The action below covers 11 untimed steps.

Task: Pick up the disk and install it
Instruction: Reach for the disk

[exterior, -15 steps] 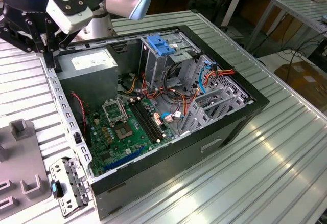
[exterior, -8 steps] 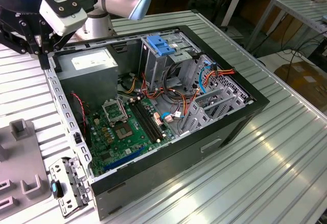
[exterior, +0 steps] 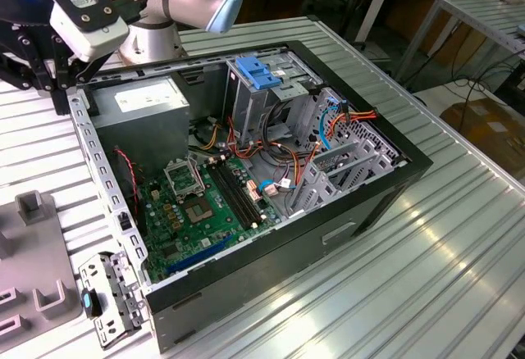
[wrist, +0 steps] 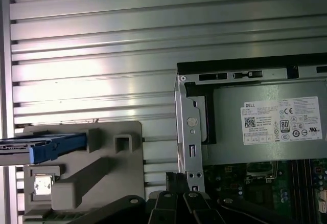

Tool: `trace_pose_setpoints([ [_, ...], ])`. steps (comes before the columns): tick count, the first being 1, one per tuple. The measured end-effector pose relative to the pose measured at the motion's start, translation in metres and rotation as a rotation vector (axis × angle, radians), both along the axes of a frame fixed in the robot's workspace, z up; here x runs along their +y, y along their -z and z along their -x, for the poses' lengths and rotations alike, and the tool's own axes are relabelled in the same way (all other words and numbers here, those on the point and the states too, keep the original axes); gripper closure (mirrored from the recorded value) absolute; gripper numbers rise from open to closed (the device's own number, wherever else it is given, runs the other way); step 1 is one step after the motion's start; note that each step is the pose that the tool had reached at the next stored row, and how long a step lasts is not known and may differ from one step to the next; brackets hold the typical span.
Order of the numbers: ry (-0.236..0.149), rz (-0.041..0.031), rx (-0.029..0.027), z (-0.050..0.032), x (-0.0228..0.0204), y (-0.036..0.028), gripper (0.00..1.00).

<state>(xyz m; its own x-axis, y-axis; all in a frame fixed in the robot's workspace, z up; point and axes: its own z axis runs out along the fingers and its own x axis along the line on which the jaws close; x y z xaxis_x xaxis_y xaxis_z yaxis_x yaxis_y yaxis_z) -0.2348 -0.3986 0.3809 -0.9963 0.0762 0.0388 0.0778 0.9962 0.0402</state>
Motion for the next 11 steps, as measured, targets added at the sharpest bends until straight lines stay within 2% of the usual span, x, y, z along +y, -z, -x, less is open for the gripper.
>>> trace_pose_setpoints([
  [11,0.000,0.0001,0.0103,0.0091,0.0000,0.0020,0.89],
])
